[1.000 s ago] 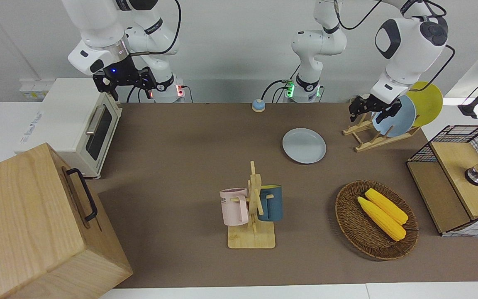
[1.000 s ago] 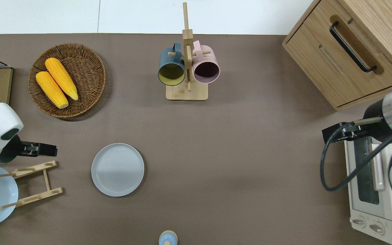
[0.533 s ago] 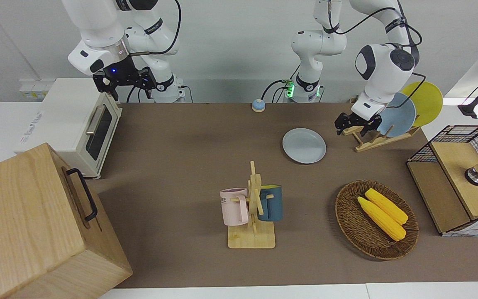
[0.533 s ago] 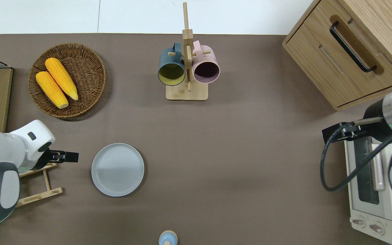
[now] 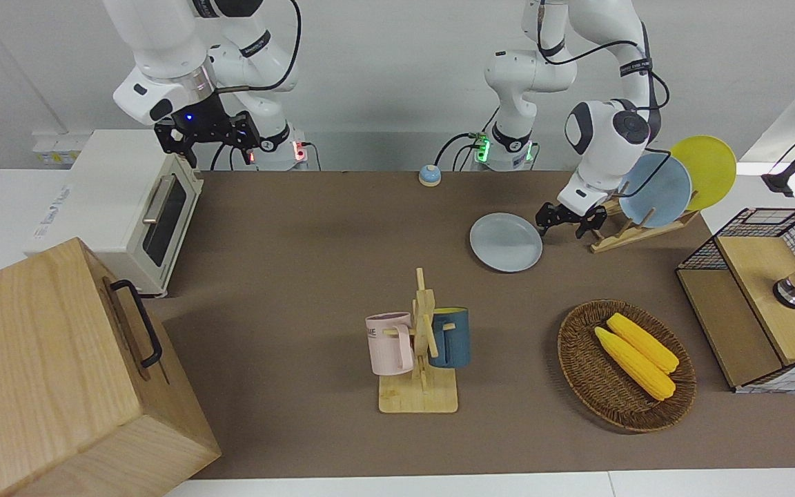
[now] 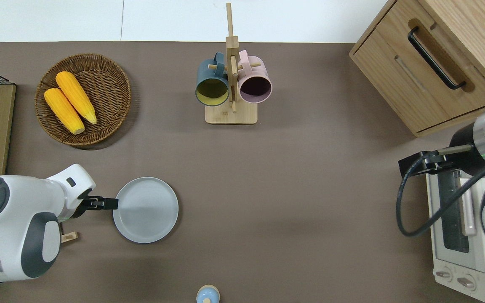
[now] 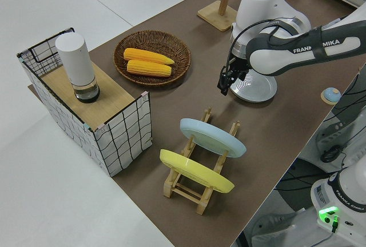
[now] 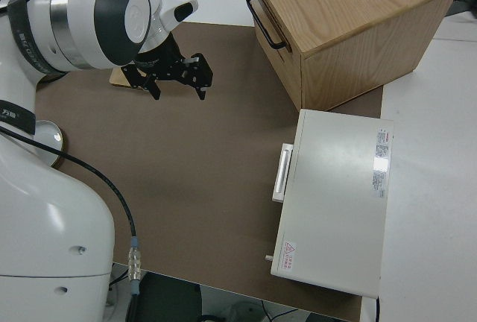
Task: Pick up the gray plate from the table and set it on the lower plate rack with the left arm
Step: 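Lower the left gripper onto the plate rim nearest the rack, then close the left gripper on the gray plate's rim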
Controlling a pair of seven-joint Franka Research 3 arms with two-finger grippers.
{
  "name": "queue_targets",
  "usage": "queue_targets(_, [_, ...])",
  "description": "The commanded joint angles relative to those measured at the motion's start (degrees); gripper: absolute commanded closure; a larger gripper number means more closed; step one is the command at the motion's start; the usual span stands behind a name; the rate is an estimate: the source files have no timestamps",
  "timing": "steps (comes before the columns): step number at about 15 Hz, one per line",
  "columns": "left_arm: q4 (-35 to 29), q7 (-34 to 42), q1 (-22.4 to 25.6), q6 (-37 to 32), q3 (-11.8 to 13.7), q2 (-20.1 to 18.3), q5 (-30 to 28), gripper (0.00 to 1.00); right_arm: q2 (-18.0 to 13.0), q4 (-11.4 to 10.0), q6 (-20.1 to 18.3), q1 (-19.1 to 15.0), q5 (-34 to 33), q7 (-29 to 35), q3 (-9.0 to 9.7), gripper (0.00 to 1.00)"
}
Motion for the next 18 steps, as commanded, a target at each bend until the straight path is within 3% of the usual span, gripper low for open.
queue_targets(1, [-0.9,-0.4,-1.8,3.6,0.5,2.7,-1.1,0.01,-0.2,0.4,-0.6,-1.3,-0.4,0.7,1.21,0.017])
queue_targets(7, [-0.9,0.1,-2.2,4.2,0.5,5.0,-1.0,0.02,-0.1,0.3,-0.6,-1.3,-0.4,0.7,1.21,0.017])
queue_targets(9, [-0.9,0.1,-2.2,4.2,0.5,5.3,-1.0,0.24,-0.1,0.4,-0.6,-1.3,-0.4,0.7,1.21,0.017])
queue_targets(11, [-0.9,0.0,-2.2,4.2,0.4,5.3,-1.1,0.58,-0.1,0.4,-0.6,-1.3,-0.4,0.7,1.21,0.017])
queue_targets(13, [-0.9,0.0,-2.2,4.1,0.3,5.3,-1.1,0.79,-0.1,0.3,-0.6,-1.3,-0.4,0.7,1.13,0.017])
queue_targets(16, [-0.9,0.1,-2.2,4.1,0.3,5.5,-1.0,1.00,-0.1,0.4,-0.6,-1.3,-0.4,0.7,1.21,0.017])
queue_targets(18, [-0.7,0.1,-2.2,3.7,0.3,5.5,-1.1,1.00,-0.1,0.4,-0.6,-1.3,-0.4,0.7,1.21,0.017])
